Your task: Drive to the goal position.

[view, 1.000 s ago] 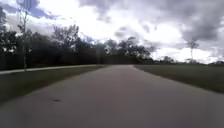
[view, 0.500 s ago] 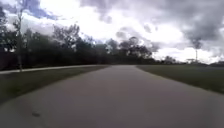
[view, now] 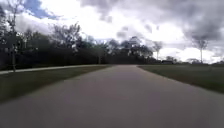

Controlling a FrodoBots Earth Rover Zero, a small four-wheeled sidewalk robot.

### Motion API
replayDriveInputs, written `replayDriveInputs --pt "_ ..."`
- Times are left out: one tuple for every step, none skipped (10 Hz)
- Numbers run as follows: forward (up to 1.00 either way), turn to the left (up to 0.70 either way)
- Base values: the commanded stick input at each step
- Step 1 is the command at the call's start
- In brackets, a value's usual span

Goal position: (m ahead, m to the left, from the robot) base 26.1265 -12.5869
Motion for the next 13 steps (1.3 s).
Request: replayDriveInputs --pt "1.00 0.00" --pt "1.00 0.00" --pt "1.00 0.00" --pt "1.00 0.00" --pt "1.00 0.00" --pt "1.00 0.00" --pt "1.00 -0.17" --pt "1.00 -0.31" --pt "1.00 -0.38" --pt "1.00 -0.22" --pt "1.00 -0.06" --pt "1.00 -0.01" --pt "1.00 0.00"
